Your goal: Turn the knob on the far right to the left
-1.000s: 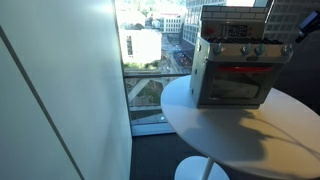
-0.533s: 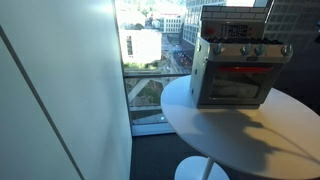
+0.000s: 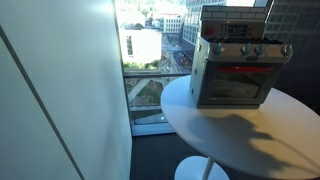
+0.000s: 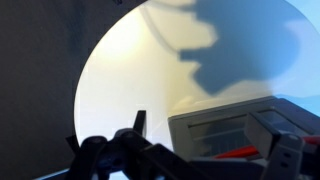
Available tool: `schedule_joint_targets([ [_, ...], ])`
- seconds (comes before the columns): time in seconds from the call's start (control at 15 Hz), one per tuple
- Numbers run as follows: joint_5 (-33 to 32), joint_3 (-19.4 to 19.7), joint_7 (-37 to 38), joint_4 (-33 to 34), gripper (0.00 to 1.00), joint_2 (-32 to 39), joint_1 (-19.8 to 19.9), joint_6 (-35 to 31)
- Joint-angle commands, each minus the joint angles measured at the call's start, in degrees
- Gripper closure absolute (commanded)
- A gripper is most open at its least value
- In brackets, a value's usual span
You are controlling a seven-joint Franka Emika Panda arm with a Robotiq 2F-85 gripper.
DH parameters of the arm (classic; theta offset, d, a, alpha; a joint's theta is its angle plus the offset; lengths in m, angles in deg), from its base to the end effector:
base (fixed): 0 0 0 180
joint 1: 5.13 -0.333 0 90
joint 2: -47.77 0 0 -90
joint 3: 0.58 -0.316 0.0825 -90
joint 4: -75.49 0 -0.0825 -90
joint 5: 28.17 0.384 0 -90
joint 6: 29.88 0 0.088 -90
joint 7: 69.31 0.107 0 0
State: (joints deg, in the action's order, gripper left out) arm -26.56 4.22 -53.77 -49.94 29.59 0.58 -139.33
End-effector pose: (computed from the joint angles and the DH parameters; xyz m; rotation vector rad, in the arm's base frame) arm 0.4553 -0.0854 0.5199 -3.0055 0.7035 -0.0537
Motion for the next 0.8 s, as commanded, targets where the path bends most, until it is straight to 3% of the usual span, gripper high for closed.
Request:
schedule_joint_targets([
  [0.0, 0.0, -0.63, -0.01, 0.94, 0.0, -2.31, 0.54, 4.45],
  [0.73, 0.18, -0.94, -0.17, -0.12, 0.0, -3.01, 0.55, 4.01],
])
